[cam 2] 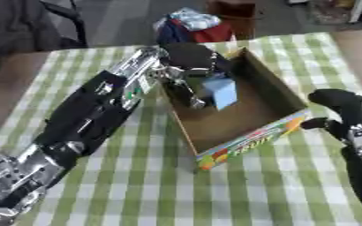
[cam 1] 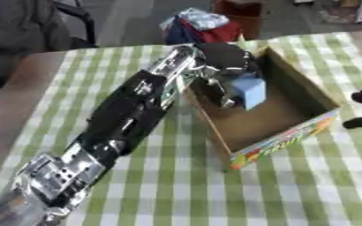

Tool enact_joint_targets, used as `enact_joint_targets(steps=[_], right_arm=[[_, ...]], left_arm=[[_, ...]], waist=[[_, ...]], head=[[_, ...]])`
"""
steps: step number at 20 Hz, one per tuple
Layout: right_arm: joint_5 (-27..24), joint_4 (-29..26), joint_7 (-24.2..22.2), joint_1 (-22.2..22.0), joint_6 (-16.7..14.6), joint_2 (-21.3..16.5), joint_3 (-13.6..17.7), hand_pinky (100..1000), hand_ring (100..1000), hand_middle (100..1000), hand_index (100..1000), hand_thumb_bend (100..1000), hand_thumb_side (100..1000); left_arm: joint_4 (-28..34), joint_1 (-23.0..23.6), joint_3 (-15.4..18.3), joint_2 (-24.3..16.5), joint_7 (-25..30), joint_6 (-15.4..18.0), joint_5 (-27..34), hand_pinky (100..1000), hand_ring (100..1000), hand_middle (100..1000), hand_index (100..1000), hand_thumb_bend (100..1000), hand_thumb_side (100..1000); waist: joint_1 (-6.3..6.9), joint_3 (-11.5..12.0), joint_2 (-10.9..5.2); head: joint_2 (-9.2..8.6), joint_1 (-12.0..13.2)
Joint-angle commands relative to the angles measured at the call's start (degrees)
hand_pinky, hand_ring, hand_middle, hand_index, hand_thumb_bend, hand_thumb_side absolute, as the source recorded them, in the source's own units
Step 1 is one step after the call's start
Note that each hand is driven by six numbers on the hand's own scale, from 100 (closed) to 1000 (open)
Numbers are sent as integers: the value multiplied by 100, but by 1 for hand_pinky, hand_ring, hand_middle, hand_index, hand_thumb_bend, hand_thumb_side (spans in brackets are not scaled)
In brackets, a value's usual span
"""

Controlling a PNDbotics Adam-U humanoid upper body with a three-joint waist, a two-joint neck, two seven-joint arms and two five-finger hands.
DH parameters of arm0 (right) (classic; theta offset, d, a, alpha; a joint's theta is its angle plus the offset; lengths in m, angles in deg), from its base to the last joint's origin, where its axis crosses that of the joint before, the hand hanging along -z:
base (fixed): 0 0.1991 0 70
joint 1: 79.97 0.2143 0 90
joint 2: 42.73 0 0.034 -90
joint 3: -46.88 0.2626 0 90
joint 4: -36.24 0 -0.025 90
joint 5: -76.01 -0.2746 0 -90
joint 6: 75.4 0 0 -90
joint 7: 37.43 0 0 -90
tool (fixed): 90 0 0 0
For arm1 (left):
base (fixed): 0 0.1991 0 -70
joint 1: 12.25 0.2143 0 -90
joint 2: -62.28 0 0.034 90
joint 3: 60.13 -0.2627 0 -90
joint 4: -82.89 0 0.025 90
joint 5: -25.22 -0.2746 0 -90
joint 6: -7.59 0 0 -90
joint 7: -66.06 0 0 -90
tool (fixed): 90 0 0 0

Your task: Pick up objects on the table and place them in the box.

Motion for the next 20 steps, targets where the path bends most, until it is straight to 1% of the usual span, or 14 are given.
enact_joint_targets(steps=[1,2,4,5,6,7,8,9,10,11,13,16,18,20], right_arm=[[-23,-70,3,54,-5,-65,17,591,831,725,691,100,556],[-21,-67,6,48,-5,-65,20,591,831,725,691,100,556],[-21,-66,11,37,-8,-64,27,592,831,726,691,100,555],[-21,-67,20,26,-12,-62,40,592,831,726,691,100,556],[-20,-65,32,11,-15,-60,55,592,831,726,691,100,556],[-18,-61,46,-7,-17,-59,71,592,831,726,692,100,556],[-14,-59,60,-27,-22,-57,87,592,832,727,692,100,555],[-9,-56,77,-41,-25,-50,106,592,832,727,692,100,555],[-5,-57,88,-51,-30,-49,117,593,832,727,692,100,554],[-1,-59,100,-64,-36,-49,133,593,832,727,692,100,554],[9,-58,133,-93,-43,-49,168,593,832,727,692,100,554],[31,-53,189,-122,-57,-49,221,593,832,728,692,100,553],[33,-57,206,-125,-66,-53,235,594,832,728,693,100,552],[32,-60,220,-130,-72,-56,251,594,832,728,693,100,552]], left_arm=[[275,-70,-41,-192,116,77,92,840,820,804,949,535,398],[335,-63,-47,-229,154,75,155,840,820,804,949,535,398],[470,-58,-46,-310,203,53,281,844,822,811,956,565,449],[656,-33,13,-418,116,23,449,836,804,796,945,511,489],[880,12,79,-542,-1,-50,675,834,799,792,942,501,498],[1134,74,201,-663,-150,-176,952,826,779,779,929,445,531],[1399,153,359,-766,-313,-360,1273,815,757,764,912,362,577],[1681,250,568,-844,-532,-572,1644,802,735,749,896,343,574],[1945,350,739,-921,-735,-773,2033,792,717,738,883,294,580],[2226,474,937,-1004,-986,-977,2477,777,693,724,866,207,590],[2778,779,1245,-1145,-1498,-1318,3428,752,659,699,843,118,601],[3722,1371,1670,-1290,-2400,-1627,4891,736,644,681,825,100,605],[4316,1777,1957,-1278,-3020,-1729,5503,727,647,678,813,100,595],[4798,2190,2197,-1212,-3626,-1783,5867,724,647,675,807,100,592]], waist=[[-40,22,-114],[-44,28,-121],[-54,49,-136],[-70,79,-151],[-83,108,-164],[-98,150,-179],[-114,196,-194],[-135,245,-206],[-151,280,-218],[-172,326,-230],[-198,416,-248],[-227,561,-261],[-244,631,-280],[-257,673,-303]], head=[[-21,-28],[-20,-34],[-14,-41],[-5,-67],[5,-91],[20,-120],[39,-152],[58,-182],[68,-206],[80,-237],[99,-272],[133,-312],[165,-337],[203,-349]])
